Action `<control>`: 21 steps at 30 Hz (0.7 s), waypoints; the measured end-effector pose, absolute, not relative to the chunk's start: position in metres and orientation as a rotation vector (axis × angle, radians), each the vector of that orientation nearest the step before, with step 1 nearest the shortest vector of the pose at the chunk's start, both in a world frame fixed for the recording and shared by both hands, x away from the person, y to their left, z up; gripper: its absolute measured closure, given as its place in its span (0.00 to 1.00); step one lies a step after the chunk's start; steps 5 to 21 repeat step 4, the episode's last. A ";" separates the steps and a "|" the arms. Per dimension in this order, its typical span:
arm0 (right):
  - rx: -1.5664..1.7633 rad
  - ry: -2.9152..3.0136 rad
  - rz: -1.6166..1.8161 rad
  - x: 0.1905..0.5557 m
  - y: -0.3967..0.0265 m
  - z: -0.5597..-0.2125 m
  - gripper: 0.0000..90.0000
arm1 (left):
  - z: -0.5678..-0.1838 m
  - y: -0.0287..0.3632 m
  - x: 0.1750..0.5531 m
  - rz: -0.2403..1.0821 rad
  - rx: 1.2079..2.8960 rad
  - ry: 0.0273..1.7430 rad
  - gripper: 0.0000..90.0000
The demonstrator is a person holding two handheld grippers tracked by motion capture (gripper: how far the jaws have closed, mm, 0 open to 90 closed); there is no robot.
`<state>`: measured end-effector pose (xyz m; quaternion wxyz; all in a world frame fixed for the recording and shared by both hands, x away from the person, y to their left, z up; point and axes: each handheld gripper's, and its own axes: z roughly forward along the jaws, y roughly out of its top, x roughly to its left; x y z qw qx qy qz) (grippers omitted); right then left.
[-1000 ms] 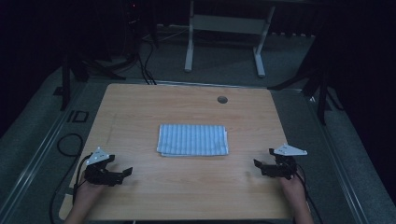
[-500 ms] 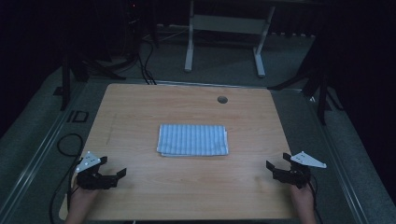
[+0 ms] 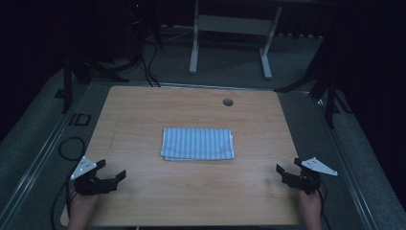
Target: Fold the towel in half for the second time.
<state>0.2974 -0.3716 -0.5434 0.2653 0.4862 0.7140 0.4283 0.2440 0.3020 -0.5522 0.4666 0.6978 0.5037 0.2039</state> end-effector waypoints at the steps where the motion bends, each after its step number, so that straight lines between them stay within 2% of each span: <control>1: 1.308 1.932 1.153 0.297 -0.371 -0.544 0.15 | -0.553 0.302 0.244 0.498 1.712 1.236 0.02; 21: 1.312 1.928 1.158 0.297 -0.372 -0.544 0.15 | -0.553 0.302 0.244 0.503 1.713 1.239 0.02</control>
